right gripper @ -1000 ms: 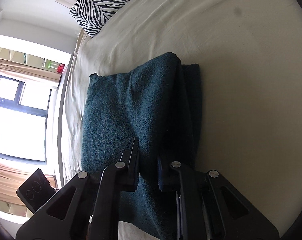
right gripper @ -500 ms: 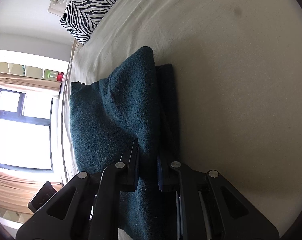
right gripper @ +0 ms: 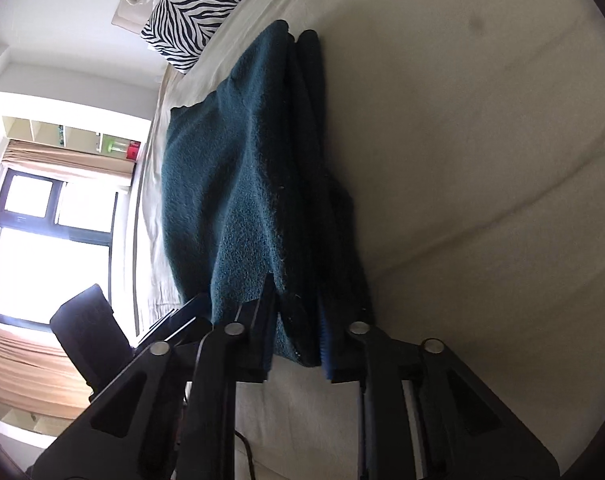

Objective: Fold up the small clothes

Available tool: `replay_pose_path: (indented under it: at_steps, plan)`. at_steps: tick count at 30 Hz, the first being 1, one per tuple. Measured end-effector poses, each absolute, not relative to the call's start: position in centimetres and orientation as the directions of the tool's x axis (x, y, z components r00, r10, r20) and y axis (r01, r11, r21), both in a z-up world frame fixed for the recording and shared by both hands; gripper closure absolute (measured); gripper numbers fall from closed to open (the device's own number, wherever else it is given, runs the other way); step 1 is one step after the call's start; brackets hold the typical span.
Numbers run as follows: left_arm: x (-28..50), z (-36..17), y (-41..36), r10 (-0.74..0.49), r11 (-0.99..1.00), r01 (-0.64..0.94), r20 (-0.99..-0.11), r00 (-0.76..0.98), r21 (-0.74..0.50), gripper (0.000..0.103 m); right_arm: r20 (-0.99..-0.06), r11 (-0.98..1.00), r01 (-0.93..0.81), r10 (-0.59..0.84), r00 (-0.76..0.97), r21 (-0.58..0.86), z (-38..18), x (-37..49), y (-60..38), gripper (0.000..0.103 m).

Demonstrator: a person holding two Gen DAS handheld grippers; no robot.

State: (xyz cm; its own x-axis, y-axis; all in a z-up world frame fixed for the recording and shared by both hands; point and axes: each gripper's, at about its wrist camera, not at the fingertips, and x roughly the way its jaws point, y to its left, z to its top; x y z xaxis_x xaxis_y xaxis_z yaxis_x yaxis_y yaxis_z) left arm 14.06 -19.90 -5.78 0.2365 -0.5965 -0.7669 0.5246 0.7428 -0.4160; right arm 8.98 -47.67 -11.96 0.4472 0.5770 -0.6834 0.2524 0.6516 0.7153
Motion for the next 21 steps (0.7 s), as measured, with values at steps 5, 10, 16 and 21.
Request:
replay_pose_path:
  at_steps: [5, 10, 16, 21]
  plan:
    - [14.2, -5.9, -20.3, -0.578, 0.748, 0.533, -0.783, 0.230, -0.396, 0.052, -0.717, 0.703, 0.235, 0.537, 0.444, 0.671, -9.8, 8.5, -47.7, 0.095]
    - [14.2, -6.8, -21.3, -0.553, 0.747, 0.565, -0.799, 0.236, -0.350, 0.052, -0.756, 0.728, 0.255, 0.523, 0.393, 0.637, -12.6, 8.9, -48.4, 0.097]
    - [13.7, -3.9, -20.8, -0.567, 0.731, 0.591, -0.785, 0.250, -0.340, 0.052, -0.689, 0.670, 0.227, 0.577, 0.438, 0.706, -11.8, 7.2, -50.3, 0.092]
    - [18.0, -1.4, -20.8, -0.546, 0.771, 0.568, -0.757, 0.359, -0.287, 0.049, -0.685, 0.694, 0.244, 0.473, 0.555, 0.677, -7.3, 6.5, -53.8, 0.082]
